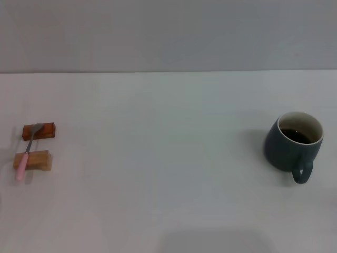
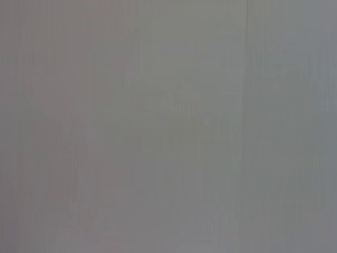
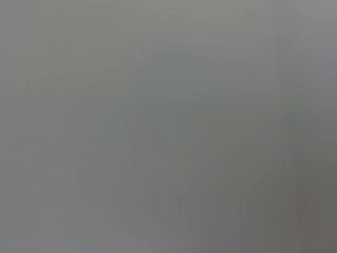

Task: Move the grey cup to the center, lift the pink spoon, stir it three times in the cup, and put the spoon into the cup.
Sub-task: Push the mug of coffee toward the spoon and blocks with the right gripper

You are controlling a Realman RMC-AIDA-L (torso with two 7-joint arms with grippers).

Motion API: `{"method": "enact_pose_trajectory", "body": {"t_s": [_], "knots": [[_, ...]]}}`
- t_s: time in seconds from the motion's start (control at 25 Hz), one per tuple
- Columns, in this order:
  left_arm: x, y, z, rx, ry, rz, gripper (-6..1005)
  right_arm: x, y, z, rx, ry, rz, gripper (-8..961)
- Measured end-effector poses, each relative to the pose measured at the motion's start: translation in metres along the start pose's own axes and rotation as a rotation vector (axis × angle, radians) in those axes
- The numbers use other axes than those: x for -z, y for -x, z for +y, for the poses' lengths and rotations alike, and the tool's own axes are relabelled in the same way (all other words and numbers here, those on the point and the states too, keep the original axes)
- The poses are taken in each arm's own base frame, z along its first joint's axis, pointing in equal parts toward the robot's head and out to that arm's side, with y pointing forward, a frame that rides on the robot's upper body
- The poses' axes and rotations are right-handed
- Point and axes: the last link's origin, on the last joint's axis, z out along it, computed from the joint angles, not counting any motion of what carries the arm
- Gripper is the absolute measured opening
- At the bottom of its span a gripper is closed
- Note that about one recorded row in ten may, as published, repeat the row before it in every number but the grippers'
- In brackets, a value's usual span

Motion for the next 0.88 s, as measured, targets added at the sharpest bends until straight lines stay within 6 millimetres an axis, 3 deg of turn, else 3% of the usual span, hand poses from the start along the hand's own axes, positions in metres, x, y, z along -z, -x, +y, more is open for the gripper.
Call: {"method": "enact_pose_trajectory", "body": {"t_s": [0.64, 0.8, 0.88], "knots": [[0.004, 0.002, -0.004, 0.002, -0.014, -0.006, 805, -0.007, -0.005, 0.003, 0.007, 0.013, 0.034, -1], [0.004, 0.002, -0.004, 0.002, -0.014, -0.006, 805, -0.018, -0.01, 0.006, 0.024, 0.03, 0.068, -1], [0.004, 0.001, -0.004, 0.004, -0.013, -0.002, 805, -0.035, -0.015, 0.012, 0.044, 0.059, 0.11, 0]]}}
